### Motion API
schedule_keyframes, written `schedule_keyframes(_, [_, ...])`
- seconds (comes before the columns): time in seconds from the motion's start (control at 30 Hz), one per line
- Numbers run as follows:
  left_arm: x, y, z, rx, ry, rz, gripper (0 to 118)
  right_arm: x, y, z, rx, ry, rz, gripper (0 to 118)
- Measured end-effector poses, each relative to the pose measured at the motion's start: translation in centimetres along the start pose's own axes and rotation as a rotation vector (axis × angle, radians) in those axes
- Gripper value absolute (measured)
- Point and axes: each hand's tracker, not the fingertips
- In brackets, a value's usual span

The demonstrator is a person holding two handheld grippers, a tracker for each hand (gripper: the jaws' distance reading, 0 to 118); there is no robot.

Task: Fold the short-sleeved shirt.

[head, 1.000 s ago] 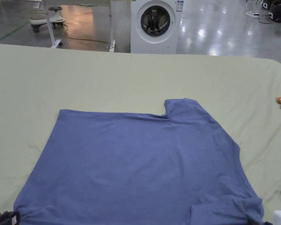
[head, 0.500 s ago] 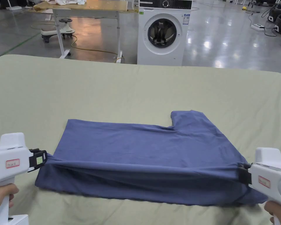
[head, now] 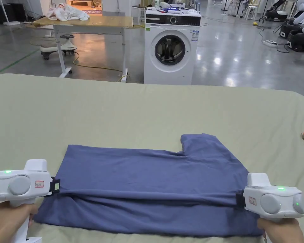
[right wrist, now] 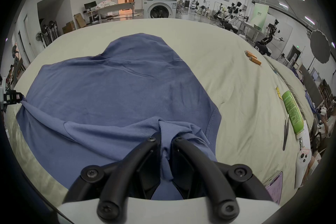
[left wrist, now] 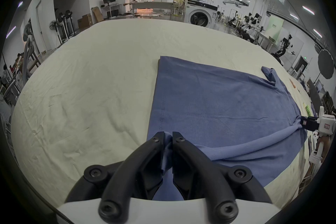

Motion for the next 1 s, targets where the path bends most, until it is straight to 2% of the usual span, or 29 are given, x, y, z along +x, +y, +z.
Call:
schedule_keyframes(0.07, [0.1,-0.6,1.0,0.042,0.0,-0.003,18,-0.2,-0.3,1.2,0.064,-0.015,-0.006,25])
schedule_keyframes(0.13, [0.2,-1.1,2.3,0.119,-0.024,-0.025,39,-0.7,-0.6,3.1,0.158,-0.011,-0.006,46])
schedule_keyframes(0.17, [0.3,-1.4,3.0,0.144,-0.023,-0.03,45,-0.9,-0.8,3.9,0.197,-0.011,-0.003,55])
schedule_keyframes(0.2, [0.5,-2.0,4.0,0.19,-0.019,-0.026,46,-1.5,-1.2,5.4,0.243,-0.016,0.001,59])
schedule_keyframes(0.33, [0.4,-4.5,7.2,0.401,-0.068,-0.019,46,-3.2,-2.6,9.1,0.395,-0.04,0.016,59])
schedule_keyframes(0.4, [0.9,-5.5,9.0,0.442,-0.056,-0.024,45,-4.0,-3.6,10.6,0.452,-0.058,0.016,55])
schedule_keyframes(0.47, [1.3,-6.7,10.6,0.469,-0.045,-0.042,37,-4.6,-4.5,11.8,0.484,-0.052,0.002,33])
schedule_keyframes(0.5, [1.6,-7.4,11.5,0.491,-0.031,-0.048,25,-4.9,-5.0,12.4,0.514,-0.063,-0.012,11])
schedule_keyframes(0.53, [1.9,-8.0,12.3,0.515,-0.016,-0.059,18,-5.3,-5.5,13.1,0.538,-0.063,-0.012,7])
schedule_keyframes(0.6, [2.4,-9.2,13.6,0.546,-0.001,-0.064,0,-5.9,-6.2,14.2,0.562,-0.064,-0.009,4])
schedule_keyframes(0.77, [2.7,-10.4,15.2,0.533,0.031,-0.09,0,-7.1,-7.1,16.0,0.602,-0.055,0.018,1])
schedule_keyframes(0.83, [2.5,-10.1,14.8,0.461,0.053,-0.108,0,-7.4,-7.1,16.4,0.603,-0.051,0.036,1])
schedule_keyframes(1.0, [-0.4,-8.4,11.4,0.281,0.03,-0.006,0,-7.4,-7.1,16.2,0.594,-0.039,0.043,1])
